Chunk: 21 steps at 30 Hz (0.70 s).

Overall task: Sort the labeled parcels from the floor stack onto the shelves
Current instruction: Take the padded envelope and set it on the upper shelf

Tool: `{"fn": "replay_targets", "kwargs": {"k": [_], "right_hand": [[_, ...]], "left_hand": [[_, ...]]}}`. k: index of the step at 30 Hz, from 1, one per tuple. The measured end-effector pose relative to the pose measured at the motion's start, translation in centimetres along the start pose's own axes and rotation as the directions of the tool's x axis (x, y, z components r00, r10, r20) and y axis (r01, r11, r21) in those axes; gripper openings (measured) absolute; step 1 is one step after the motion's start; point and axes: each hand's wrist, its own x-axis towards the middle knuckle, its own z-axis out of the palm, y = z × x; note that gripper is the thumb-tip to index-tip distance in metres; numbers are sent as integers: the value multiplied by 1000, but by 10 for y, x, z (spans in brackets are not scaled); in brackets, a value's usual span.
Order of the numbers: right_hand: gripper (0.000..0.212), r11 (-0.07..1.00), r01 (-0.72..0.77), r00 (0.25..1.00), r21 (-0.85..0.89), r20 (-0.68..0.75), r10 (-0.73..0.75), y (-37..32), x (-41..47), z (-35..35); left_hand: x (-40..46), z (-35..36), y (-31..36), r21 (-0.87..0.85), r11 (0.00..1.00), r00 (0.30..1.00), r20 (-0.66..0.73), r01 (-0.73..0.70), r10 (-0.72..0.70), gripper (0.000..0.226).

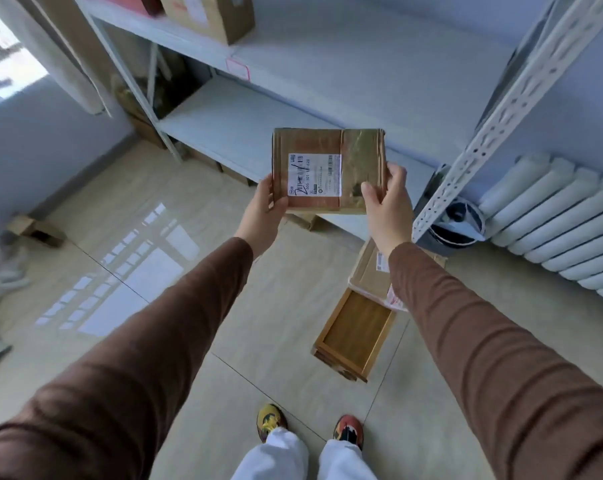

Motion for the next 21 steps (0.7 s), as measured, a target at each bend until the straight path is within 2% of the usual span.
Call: {"fn": "replay_targets", "kwargs": {"k": [4, 10, 16, 21], "right_hand": [[44, 983, 140, 989, 119, -56, -134, -100, 37, -6], [40, 931, 309, 947, 196, -153, -282, -202, 57, -2], [39, 892, 403, 908, 207, -211, -362, -257, 57, 9], [38, 872, 442, 890, 209, -219, -399, -280, 52, 21]], "left_hand": [[16, -72, 68, -25, 982, 979, -95, -186, 183, 48], [19, -154, 123, -43, 933, 919, -189, -358, 345, 51], [19, -204, 137, -79, 894, 881, -225, -441, 415, 55], [17, -229, 135, -63, 897, 879, -240, -437, 412, 57]]}}
